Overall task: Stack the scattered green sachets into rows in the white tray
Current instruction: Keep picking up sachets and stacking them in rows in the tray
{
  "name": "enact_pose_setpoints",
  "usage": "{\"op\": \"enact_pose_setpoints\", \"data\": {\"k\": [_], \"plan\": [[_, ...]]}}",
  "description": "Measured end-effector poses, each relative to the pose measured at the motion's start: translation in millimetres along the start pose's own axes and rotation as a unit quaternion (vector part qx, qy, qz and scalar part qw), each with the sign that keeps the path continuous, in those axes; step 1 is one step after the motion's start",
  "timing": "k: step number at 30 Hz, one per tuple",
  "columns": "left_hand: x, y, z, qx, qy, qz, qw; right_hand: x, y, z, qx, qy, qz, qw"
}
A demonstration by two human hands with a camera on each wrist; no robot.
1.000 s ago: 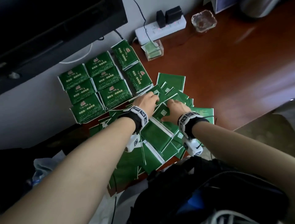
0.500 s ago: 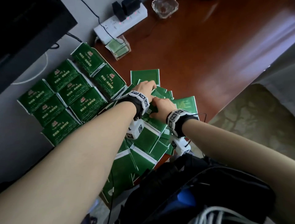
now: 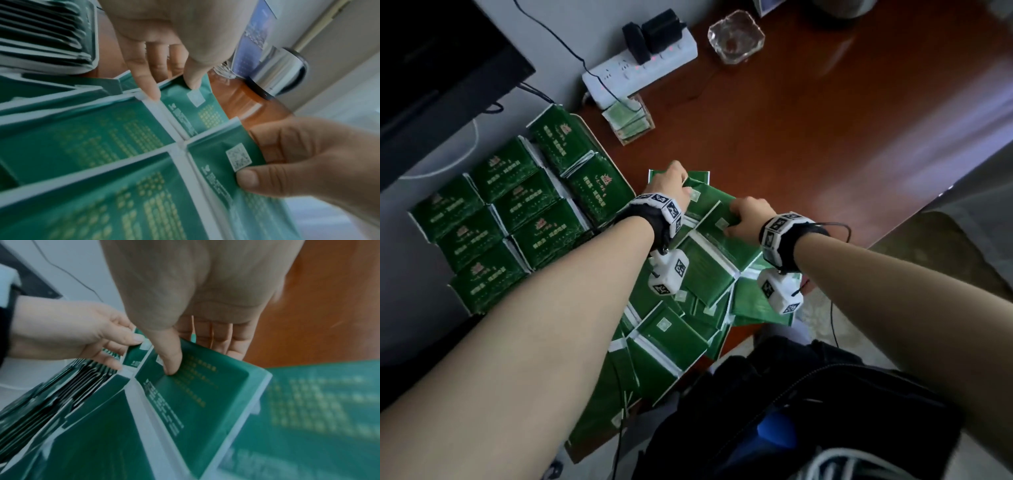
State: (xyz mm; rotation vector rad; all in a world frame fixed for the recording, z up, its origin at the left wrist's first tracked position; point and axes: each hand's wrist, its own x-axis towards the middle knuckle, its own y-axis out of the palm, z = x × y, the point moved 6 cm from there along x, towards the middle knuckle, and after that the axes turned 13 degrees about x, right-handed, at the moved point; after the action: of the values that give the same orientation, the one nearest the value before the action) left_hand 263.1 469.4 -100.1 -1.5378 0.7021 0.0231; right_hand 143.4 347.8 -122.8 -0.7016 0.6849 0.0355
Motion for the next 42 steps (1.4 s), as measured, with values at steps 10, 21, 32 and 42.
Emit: {"op": "enact_pose_setpoints", "data": {"k": [10,21,32,42], "plan": [[48.9,-22.4,-64.3,-0.121,-0.174,-0.068,0.975,69.6,-140.8,-55.1,-0.026,-0.044,0.02,0.998],[70.7,-31.2,-123.5,-0.167,-0.165,-0.059,0.97,102.9,-256.1,-88.5,-0.161,-0.088,-0.033,0.983],[10.8,39.8,-153.2,0.096,0.045,0.091,0.99,70.5,-179.4,-124.6,-0.281,-0.167,0.076,0.942],[-29.9,90.1,-215.2,0.173,0.027,-0.011,0.984,23.4,-160.2,-197.6,-0.296,-0.29,0.067,0.907]]}}
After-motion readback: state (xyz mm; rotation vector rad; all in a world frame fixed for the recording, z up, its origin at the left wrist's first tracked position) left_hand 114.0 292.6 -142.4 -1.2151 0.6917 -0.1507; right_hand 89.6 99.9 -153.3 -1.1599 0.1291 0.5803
